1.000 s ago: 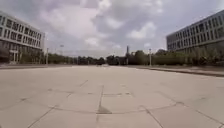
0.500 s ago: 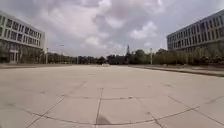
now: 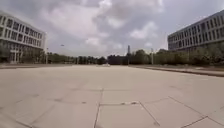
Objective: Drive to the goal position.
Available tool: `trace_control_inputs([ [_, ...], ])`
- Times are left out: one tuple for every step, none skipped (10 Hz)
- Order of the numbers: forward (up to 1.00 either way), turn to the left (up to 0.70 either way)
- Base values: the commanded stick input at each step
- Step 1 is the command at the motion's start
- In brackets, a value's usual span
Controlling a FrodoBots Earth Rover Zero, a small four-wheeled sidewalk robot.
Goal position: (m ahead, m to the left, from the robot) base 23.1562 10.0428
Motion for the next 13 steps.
trace_control_inputs([
  [0.5, -0.02],
  [0.5, -0.02],
  [0.5, -0.02],
  [0.5, -0.02],
  [0.5, -0.02],
  [0.5, -0.02],
  [0.5, -0.02],
  [0.5, -0.02],
  [0.5, -0.02],
  [0.5, -0.02],
  [0.5, -0.02],
  [0.5, -0.02],
  [0.5, -0.02],
])
